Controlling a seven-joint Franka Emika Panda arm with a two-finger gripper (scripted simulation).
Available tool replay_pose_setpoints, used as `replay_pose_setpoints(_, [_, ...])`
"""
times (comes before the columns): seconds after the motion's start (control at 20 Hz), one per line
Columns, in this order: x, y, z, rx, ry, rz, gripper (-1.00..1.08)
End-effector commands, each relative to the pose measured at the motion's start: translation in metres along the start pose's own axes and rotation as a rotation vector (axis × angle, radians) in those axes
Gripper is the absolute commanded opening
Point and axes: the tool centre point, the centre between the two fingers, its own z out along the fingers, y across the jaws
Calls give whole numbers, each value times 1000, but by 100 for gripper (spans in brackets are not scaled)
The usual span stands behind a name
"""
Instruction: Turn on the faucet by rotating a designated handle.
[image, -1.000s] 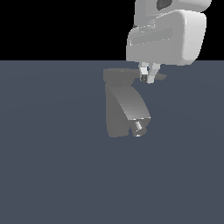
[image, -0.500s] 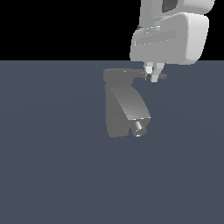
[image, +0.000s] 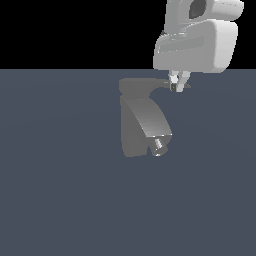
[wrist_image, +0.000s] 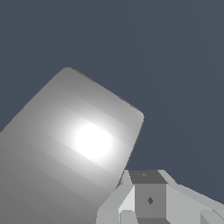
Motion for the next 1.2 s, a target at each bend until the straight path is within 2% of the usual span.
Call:
replay_pose_setpoints(0.0, [6, -6, 0, 3, 2, 0, -100])
replay_pose_setpoints(1.15, [53, -39, 0, 2, 2, 10, -100])
